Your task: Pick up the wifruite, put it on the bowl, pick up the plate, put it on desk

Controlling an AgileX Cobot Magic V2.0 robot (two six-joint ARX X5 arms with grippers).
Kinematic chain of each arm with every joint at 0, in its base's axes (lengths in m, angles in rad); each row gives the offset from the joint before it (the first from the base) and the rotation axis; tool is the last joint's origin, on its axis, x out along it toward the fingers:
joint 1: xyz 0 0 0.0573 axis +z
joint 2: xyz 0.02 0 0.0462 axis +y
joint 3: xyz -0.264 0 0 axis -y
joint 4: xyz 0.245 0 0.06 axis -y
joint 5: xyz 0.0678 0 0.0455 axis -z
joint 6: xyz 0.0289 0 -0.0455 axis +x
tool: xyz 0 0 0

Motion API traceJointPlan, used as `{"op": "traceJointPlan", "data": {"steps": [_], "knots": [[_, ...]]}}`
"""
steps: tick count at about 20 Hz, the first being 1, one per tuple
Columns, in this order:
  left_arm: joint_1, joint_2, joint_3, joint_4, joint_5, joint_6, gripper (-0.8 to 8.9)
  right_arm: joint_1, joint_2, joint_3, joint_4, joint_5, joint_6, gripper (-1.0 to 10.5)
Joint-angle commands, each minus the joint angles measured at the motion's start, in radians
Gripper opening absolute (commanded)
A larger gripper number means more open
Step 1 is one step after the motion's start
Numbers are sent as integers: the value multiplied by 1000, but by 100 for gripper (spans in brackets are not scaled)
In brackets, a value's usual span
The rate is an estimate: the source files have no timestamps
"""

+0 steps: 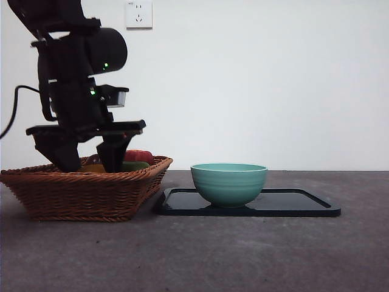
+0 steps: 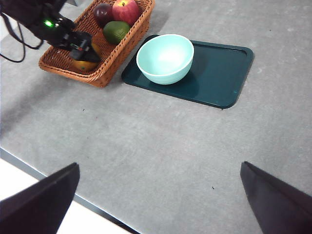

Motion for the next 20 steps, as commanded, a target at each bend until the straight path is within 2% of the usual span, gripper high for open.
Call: {"op": "traceJointPlan", "data": {"steps": [1,8,13,15,20], "knots": [[-4,34,11,29,-4,11,267,11,2,8,8,1,16,591],[-4,39,11,16,-3,-10,297,11,2,8,8,2,16,591],[-4,38,35,-21,-3,-33,541,11,2,8,9,2,16,591],[-4,35,78,-70,-3,-34,573,11,2,8,9,2,16,591],[-4,-35,143,-168,39,6,572,11,2,8,9,1,16,591]]}}
